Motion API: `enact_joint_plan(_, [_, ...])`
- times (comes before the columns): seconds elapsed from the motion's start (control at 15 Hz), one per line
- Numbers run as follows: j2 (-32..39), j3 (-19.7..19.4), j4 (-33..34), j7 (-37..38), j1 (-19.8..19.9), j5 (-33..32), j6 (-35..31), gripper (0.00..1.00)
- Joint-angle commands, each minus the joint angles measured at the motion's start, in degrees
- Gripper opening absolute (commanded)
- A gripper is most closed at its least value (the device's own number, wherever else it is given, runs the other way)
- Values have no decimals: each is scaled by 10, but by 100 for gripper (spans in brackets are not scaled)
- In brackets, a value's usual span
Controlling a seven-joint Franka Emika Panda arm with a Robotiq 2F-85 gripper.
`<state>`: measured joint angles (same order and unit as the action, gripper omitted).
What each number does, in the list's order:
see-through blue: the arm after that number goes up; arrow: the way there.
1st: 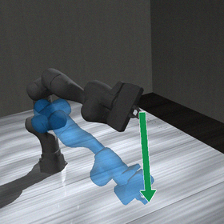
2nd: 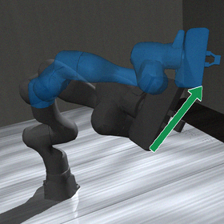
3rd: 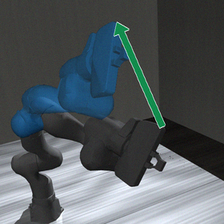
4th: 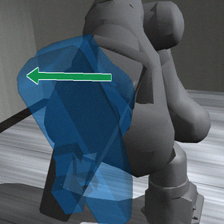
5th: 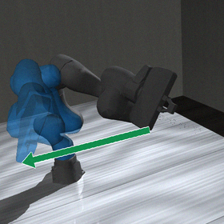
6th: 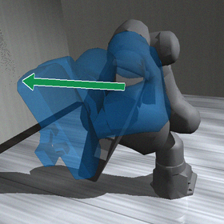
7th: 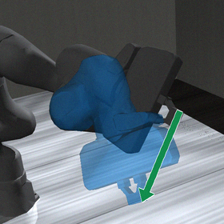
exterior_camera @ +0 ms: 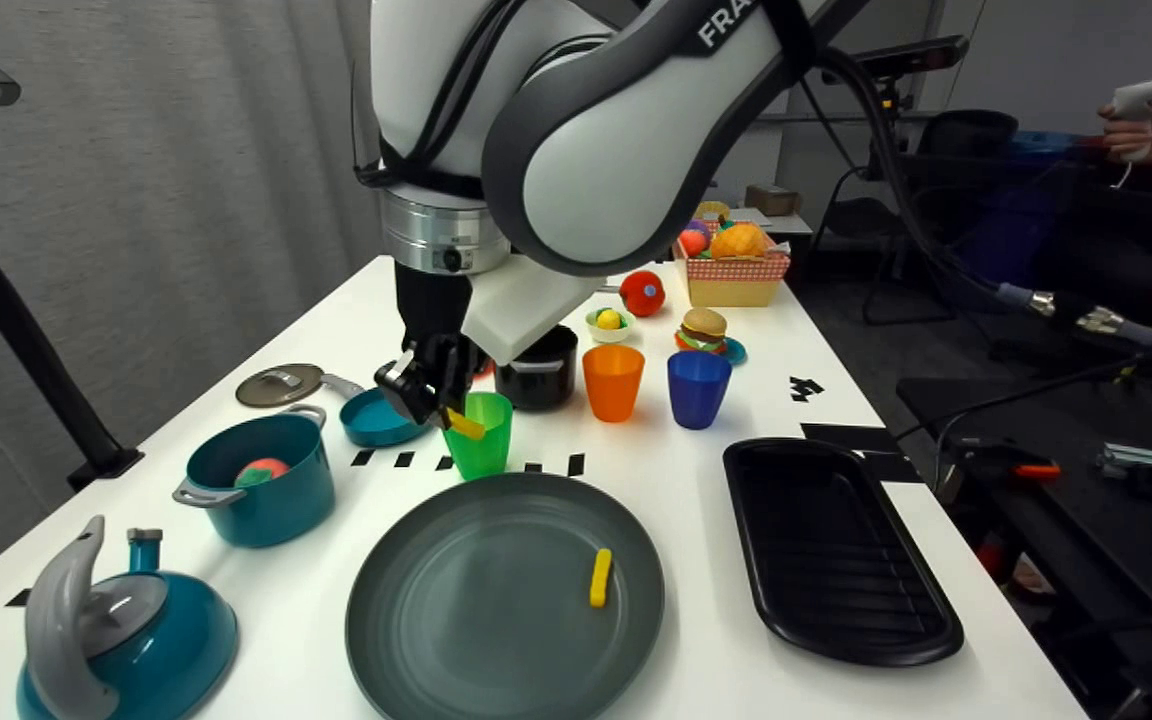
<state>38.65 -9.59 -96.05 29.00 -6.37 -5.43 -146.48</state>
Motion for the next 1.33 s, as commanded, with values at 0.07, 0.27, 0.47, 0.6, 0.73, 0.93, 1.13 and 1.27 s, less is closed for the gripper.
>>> enact_joint_plan(0.07, [6, -5, 10, 2, -2, 11, -1, 5])
enact_joint_plan(0.27, [7, -10, 8, 14, -6, 9, 0, 5])
enact_joint_plan(0.47, [9, -14, 6, 26, -8, 10, 2, 5])
enact_joint_plan(0.6, [10, -19, 5, 35, -10, 7, 3, 5])
enact_joint_plan(0.73, [12, -22, 5, 45, -10, 7, 3, 5])
enact_joint_plan(0.93, [15, -27, 7, 56, -10, 5, 4, 5])
enact_joint_plan(1.13, [18, -34, 10, 67, -9, 4, 5, 5])
enact_joint_plan(1.27, [19, -38, 12, 75, -8, 3, 6, 5])
